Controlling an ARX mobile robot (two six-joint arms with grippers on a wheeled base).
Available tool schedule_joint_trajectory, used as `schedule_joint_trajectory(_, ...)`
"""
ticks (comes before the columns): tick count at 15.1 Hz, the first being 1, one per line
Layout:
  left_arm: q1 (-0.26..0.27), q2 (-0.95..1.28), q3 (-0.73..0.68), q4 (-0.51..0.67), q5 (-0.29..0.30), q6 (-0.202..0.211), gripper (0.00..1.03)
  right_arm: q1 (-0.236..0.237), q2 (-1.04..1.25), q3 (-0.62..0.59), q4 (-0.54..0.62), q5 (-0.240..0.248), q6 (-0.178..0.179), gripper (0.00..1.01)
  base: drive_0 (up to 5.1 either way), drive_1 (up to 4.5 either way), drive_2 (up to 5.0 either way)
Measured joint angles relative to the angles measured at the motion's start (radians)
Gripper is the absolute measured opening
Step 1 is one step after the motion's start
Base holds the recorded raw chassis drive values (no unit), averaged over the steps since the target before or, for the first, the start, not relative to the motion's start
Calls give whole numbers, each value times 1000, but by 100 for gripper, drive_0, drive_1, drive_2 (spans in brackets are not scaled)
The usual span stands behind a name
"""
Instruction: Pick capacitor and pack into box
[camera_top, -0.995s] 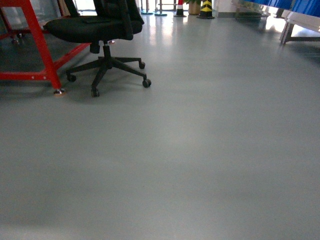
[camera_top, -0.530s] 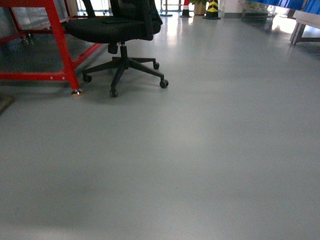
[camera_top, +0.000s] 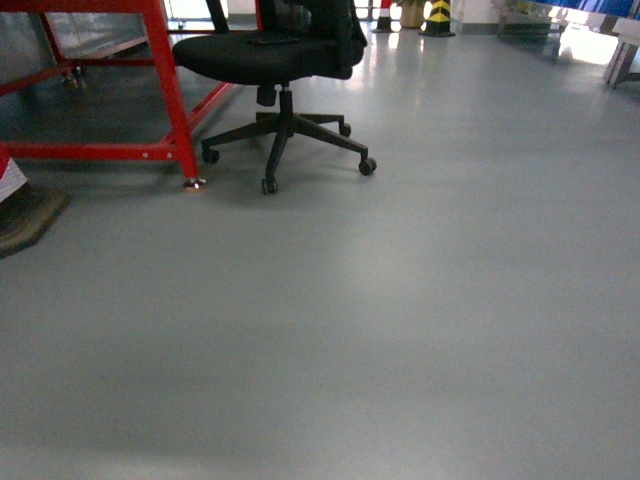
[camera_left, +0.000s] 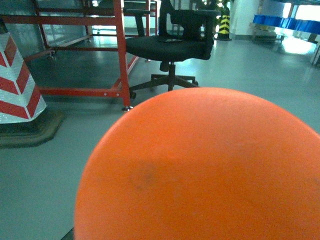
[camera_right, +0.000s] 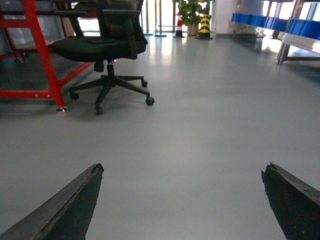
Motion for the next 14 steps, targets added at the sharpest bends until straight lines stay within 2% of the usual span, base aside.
schedule_joint_trajectory(14, 0, 0, 0, 3, -1, 0, 44, 0, 0, 0, -4, 0, 0, 98, -506, 240, 240)
